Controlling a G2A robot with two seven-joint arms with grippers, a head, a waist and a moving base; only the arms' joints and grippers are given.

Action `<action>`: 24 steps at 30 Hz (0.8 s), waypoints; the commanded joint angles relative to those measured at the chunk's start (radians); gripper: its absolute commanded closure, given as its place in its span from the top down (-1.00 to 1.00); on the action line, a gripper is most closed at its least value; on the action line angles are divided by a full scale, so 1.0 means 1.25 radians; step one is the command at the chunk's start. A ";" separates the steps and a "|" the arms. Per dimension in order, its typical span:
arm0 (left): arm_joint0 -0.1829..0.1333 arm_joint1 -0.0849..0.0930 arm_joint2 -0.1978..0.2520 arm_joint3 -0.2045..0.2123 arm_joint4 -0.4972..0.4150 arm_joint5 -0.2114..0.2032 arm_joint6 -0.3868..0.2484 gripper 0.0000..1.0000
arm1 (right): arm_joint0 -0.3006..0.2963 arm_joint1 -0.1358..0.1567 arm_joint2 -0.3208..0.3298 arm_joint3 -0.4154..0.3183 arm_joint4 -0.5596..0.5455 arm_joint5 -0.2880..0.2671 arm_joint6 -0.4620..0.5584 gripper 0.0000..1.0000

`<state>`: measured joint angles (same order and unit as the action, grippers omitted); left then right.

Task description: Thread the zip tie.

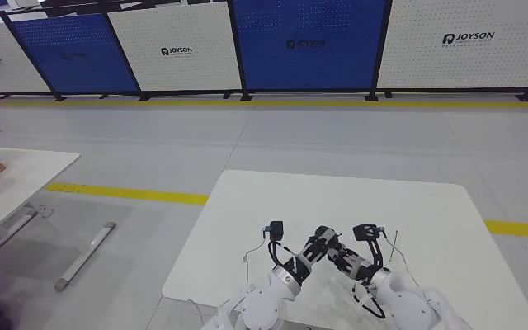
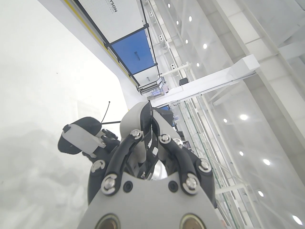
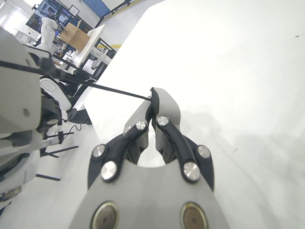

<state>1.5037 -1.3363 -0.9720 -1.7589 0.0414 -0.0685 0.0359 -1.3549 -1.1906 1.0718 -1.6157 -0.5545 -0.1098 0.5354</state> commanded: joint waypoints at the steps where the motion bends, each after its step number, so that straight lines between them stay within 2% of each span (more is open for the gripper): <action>1: 0.000 0.000 0.000 -0.001 0.001 -0.001 0.001 -1.00 | 0.001 0.000 -0.001 0.002 -0.001 0.000 0.001 -1.00; 10: -0.002 -0.001 0.000 0.004 0.002 0.004 0.009 -1.00 | 0.002 -0.001 0.000 0.005 0.008 -0.002 -0.003 -1.00; 11: -0.002 -0.001 -0.001 0.005 0.007 0.010 0.016 -1.00 | 0.002 -0.001 0.002 0.004 0.010 -0.003 -0.004 -0.56; 12: -0.004 -0.001 -0.002 0.008 0.015 0.018 0.026 -1.00 | 0.001 -0.001 0.004 0.003 0.013 -0.004 -0.007 1.00; 17: -0.011 -0.005 -0.004 0.022 0.022 0.048 0.066 -1.00 | -0.024 0.002 0.046 -0.027 0.052 0.000 -0.050 1.00; 24: -0.016 -0.007 -0.015 0.037 0.011 0.061 0.085 -1.00 | -0.092 0.015 0.159 -0.086 0.141 -0.016 -0.108 1.00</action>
<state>1.4838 -1.3446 -0.9886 -1.7151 0.0555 0.0067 0.1418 -1.4579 -1.1739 1.2485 -1.7149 -0.3940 -0.1277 0.4094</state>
